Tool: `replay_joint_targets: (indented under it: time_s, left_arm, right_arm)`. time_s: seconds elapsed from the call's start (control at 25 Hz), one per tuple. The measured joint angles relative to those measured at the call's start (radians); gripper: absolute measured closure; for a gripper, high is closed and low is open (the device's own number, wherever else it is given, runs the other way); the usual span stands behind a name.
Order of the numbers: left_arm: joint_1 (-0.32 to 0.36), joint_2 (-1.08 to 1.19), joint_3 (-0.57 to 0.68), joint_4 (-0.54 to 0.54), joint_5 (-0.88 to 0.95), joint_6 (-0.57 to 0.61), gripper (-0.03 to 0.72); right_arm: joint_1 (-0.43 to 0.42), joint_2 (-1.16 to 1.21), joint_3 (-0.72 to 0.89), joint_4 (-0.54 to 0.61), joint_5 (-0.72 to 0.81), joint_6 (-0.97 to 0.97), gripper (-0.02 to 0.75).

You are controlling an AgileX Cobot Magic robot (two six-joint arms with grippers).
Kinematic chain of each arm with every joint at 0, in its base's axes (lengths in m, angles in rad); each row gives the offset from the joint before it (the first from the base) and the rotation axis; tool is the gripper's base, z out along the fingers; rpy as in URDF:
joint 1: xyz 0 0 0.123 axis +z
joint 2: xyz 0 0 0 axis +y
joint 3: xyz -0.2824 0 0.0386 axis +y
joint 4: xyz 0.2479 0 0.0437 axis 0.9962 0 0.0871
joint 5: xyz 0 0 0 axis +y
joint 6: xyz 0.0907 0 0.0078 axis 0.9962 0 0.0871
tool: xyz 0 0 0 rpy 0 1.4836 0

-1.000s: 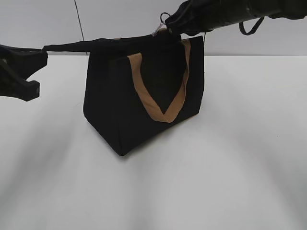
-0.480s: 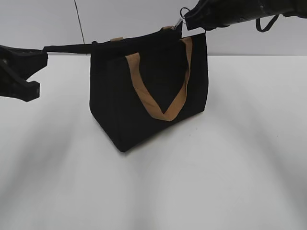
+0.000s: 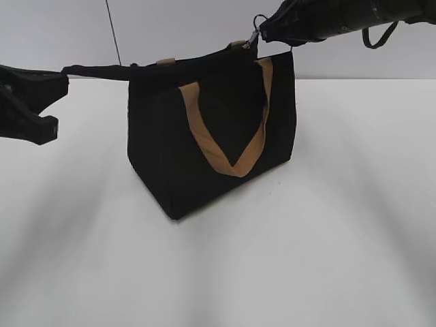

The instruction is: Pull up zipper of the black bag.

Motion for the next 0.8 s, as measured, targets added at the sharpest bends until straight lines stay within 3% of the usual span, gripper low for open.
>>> replay_joint_targets:
  time_s: [0.2,0.56,0.72,0.8]
  left_arm:
    - [0.000,0.004,0.000,0.000,-0.005,0.000,0.686]
    - [0.000,0.004,0.000,0.000,-0.005,0.000,0.686]
    - [0.000,0.004,0.000,-0.008,-0.005,-0.023,0.668]
    - [0.000,0.004,0.000,-0.020,-0.005,-0.047,0.623]
  right_arm:
    - [-0.004,0.000,-0.003,0.007,0.034,0.007,0.666]
    - [-0.006,-0.002,-0.005,0.011,0.068,0.010,0.434]
    - [-0.006,-0.004,-0.005,0.011,0.106,0.010,0.403]
    - [-0.006,-0.008,-0.005,0.008,0.121,0.010,0.401]
